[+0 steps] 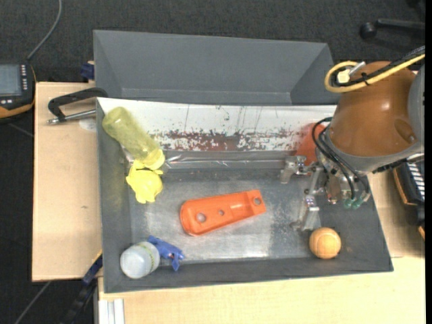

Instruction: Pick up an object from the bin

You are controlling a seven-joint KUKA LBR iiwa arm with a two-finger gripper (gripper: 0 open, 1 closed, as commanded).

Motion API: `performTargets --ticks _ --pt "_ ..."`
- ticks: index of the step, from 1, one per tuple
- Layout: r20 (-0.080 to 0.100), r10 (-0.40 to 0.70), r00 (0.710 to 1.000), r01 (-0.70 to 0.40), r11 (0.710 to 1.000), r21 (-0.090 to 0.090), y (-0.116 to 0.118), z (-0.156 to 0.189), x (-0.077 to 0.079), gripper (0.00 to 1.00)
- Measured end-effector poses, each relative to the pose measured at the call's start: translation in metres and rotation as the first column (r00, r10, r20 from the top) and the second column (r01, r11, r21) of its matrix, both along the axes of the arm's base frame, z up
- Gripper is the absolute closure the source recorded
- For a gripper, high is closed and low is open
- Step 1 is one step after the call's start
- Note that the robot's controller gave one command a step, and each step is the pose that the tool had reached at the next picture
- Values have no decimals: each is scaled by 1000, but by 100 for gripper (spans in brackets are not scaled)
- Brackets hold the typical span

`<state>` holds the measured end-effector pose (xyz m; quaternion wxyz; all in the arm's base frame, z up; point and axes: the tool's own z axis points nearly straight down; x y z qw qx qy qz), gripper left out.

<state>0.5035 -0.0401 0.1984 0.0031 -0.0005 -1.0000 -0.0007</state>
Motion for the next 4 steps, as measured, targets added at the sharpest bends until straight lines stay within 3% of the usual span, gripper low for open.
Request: performTargets --ticks 1,2,3,4 --pt "9 1 1000 -1 1000 -1 0 4 2 0" --pt "9 121 993 -121 993 0 26 -40 8 0" --pt "10 133 991 -133 991 1 95 -75 16 0" --pt "15 271 962 -271 962 -1 104 -75 41 0"
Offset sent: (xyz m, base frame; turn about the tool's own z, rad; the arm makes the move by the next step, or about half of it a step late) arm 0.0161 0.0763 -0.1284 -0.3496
